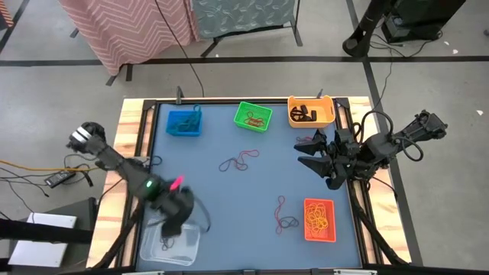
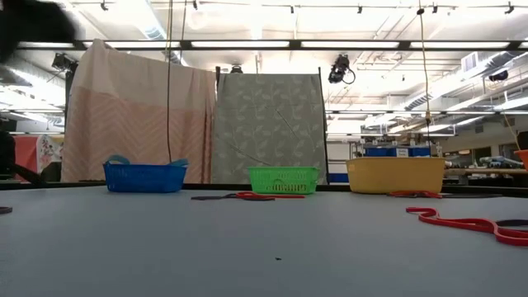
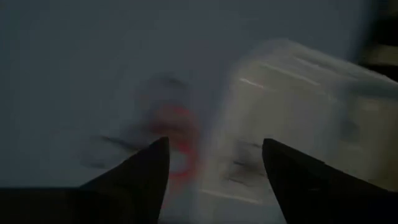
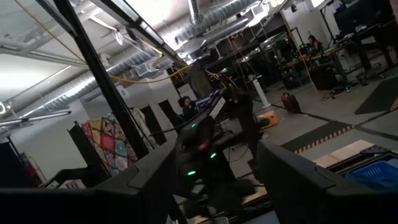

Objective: Sort rubber bands into baskets
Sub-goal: Put the brown rubber band into the transparent bin

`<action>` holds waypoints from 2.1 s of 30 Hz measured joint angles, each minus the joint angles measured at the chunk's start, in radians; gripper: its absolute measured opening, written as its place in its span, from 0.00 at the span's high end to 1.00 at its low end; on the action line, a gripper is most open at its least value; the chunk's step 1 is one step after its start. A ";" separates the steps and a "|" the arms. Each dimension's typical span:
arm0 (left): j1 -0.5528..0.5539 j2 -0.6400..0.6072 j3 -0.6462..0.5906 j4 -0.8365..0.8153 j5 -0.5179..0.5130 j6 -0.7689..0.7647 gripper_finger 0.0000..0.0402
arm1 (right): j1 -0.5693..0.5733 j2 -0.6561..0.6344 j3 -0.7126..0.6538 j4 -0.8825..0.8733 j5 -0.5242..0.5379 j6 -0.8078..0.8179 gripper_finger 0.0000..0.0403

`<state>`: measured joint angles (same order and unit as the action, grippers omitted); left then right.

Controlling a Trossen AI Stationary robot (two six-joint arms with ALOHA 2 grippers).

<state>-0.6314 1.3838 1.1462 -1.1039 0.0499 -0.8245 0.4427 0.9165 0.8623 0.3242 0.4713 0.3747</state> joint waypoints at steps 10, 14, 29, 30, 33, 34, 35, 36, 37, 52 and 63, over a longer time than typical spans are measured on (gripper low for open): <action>0.250 0.001 -0.201 -0.042 0.060 0.400 0.34 | 0.000 0.000 0.000 0.000 0.004 0.034 0.43; 0.250 0.001 -0.298 0.069 0.066 0.425 0.35 | 0.000 0.000 0.000 -0.005 0.005 0.034 0.43; 0.250 0.001 -0.460 0.218 0.074 0.463 0.39 | 0.000 0.000 0.000 -0.022 0.006 0.042 0.43; 0.250 0.001 -0.465 0.231 0.075 0.465 0.39 | 0.000 0.000 0.000 -0.022 0.006 0.042 0.43; 0.250 0.001 -0.484 0.253 0.075 0.476 0.40 | 0.000 0.000 0.000 -0.022 0.006 0.048 0.43; 0.250 0.003 -0.493 0.253 0.075 0.476 0.40 | 0.000 0.000 0.000 -0.024 0.006 0.053 0.43; 0.250 0.004 -0.500 0.252 0.075 0.476 0.40 | 0.000 0.000 0.000 -0.025 0.006 0.059 0.43; 0.250 0.004 -0.505 0.255 0.075 0.476 0.40 | 0.000 0.000 0.000 -0.027 0.006 0.064 0.43; 0.250 0.003 -0.509 0.256 0.075 0.472 0.40 | 0.000 0.000 0.000 -0.029 0.006 0.069 0.43; 0.261 -0.012 -0.463 0.221 0.035 0.345 0.98 | 0.000 0.000 0.000 -0.036 0.006 0.072 0.43; 0.295 -0.113 -0.062 0.065 -0.183 0.370 1.00 | 0.000 0.000 0.000 -0.036 0.005 0.073 0.43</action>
<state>-0.3365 1.2705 1.0837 -1.0393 -0.1327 -0.4541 0.4429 0.9165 0.8619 0.2886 0.4767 0.4479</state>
